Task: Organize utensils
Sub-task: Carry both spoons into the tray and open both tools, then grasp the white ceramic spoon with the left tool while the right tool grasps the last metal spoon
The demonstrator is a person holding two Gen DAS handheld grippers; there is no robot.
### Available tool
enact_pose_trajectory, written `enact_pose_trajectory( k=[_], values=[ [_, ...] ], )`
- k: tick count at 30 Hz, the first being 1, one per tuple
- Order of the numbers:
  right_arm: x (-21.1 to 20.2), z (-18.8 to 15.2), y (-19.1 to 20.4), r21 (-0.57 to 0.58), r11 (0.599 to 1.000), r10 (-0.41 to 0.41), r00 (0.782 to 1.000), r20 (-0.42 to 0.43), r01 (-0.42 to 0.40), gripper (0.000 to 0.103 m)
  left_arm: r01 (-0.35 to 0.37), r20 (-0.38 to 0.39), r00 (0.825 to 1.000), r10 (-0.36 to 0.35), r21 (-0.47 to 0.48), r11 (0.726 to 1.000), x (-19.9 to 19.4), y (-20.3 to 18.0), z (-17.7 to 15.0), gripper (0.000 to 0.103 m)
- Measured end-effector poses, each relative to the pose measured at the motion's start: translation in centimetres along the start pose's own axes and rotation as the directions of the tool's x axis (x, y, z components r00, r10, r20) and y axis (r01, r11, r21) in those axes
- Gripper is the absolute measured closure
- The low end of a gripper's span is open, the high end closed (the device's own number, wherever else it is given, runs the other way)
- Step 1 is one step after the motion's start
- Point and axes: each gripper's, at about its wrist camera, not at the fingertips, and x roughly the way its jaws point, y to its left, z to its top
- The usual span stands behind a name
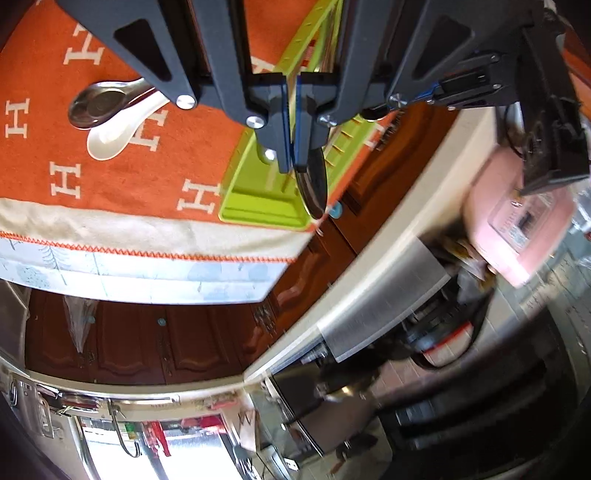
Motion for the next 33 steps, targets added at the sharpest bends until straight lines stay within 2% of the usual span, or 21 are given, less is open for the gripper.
enact_pose_trajectory(
  k=[4,8,12,15,19,24,31,33],
  values=[
    [1.7,-0.2,-0.4,-0.008,0.999,-0.041,0.998,-0.044,0.04,0.101,0.03,-0.035,0.999,-0.03,-0.006,1.0,2.1,-0.6,-0.1,0.102],
    [2.7,-0.2,-1.2,0.026,0.998,-0.06,0.994,-0.092,0.063,0.097,0.029,-0.069,0.997,-0.028,0.003,1.0,3.9,-1.8,-0.5,0.102],
    [2.5,-0.4,-2.2,0.062,0.995,-0.066,0.992,-0.106,0.073,0.096,0.033,-0.083,0.996,-0.036,-0.034,0.999,4.7,-1.9,-0.8,0.092],
    [1.7,-0.2,-3.5,0.106,0.993,-0.047,0.995,-0.086,0.056,0.096,0.025,-0.072,0.997,-0.028,-0.044,0.999,4.4,-1.9,-0.8,0.079],
    [0.7,0.1,-4.5,0.127,0.99,-0.055,0.996,-0.066,0.063,0.096,0.013,-0.064,0.998,-0.016,-0.05,0.999,3.6,-2.0,-0.7,0.078],
    [-1.2,-0.2,-7.6,0.191,0.978,-0.071,0.996,-0.046,0.079,0.097,-0.004,-0.02,1.0,0.003,-0.049,0.999,1.4,-2.4,-0.3,0.059],
    [-4.1,-1.7,-13.9,0.28,0.947,-0.154,0.987,-0.04,0.159,0.096,0.026,0.005,1.0,-0.026,-0.009,1.0,-0.1,-4.8,0.5,0.058],
    [-4.7,-2.5,-15.6,0.312,0.934,-0.17,0.984,-0.045,0.176,0.093,0.045,0.002,0.999,-0.045,0.006,0.999,0.0,-5.8,0.7,0.052]
  ],
)
